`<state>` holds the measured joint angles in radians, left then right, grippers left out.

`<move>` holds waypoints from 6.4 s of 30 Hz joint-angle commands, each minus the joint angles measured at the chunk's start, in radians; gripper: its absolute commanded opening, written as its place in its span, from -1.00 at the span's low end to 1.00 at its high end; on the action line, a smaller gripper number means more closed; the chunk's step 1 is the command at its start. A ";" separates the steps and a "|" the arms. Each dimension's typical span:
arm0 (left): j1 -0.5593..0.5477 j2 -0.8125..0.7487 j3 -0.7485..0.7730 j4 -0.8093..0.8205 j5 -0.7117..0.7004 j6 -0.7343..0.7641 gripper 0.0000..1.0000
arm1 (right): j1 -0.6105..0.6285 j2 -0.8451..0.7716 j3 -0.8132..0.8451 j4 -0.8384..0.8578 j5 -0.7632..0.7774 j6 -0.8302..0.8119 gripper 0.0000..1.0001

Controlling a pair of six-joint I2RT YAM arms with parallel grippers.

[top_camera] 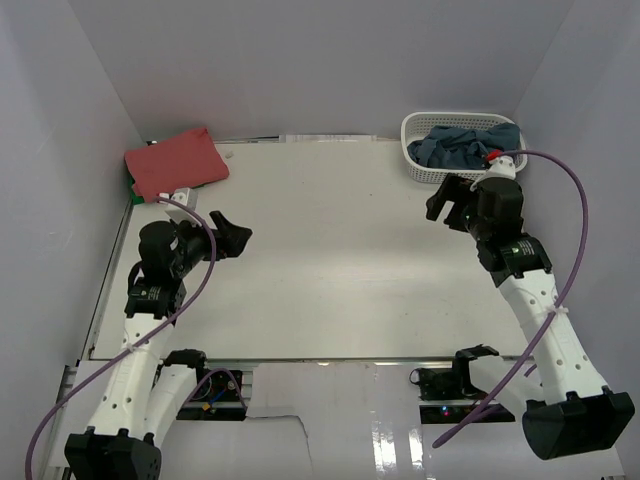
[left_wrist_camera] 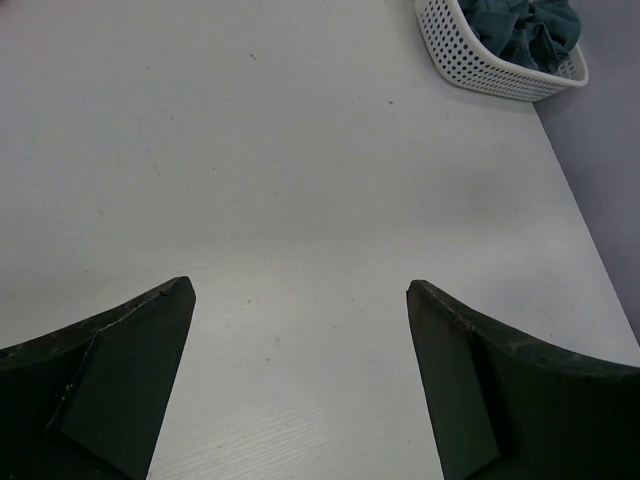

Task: Fold and stack the t-shirts
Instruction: Grab crumpled tshirt from bin with the right arm, then move the tshirt to the center of the board

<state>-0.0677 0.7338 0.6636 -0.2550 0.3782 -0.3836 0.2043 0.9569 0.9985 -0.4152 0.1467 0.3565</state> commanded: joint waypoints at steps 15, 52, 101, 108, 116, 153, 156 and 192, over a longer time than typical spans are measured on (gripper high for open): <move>-0.018 0.010 -0.025 0.135 -0.013 -0.024 0.96 | 0.003 0.250 0.069 0.127 0.062 -0.042 0.80; -0.041 -0.002 -0.019 0.111 -0.041 0.000 0.96 | -0.160 1.161 0.930 0.007 -0.084 0.039 0.76; -0.043 0.007 -0.015 0.106 -0.039 0.006 0.96 | -0.112 0.683 1.063 0.251 -0.481 0.031 -0.85; -0.043 0.013 -0.010 0.108 -0.032 0.005 0.96 | -0.109 0.507 1.088 0.197 -0.619 0.166 -0.85; -0.043 0.001 -0.013 0.109 -0.022 0.005 0.96 | -0.111 0.425 1.230 0.092 -0.685 0.194 -0.85; -0.044 -0.013 -0.016 0.149 0.064 0.009 0.96 | -0.085 0.285 0.420 -0.085 -0.171 -0.051 -0.85; -0.043 -0.019 -0.018 0.148 0.062 0.009 0.96 | -0.072 0.358 0.413 -0.028 -0.419 -0.021 -0.85; -0.044 -0.027 -0.018 0.142 0.062 0.009 0.96 | 0.375 0.396 0.444 -0.247 -0.048 -0.289 0.84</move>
<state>-0.1070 0.7128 0.6361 -0.1265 0.4282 -0.3817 0.5652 1.4326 1.4918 -0.6312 0.0319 0.0898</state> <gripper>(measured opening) 0.979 0.922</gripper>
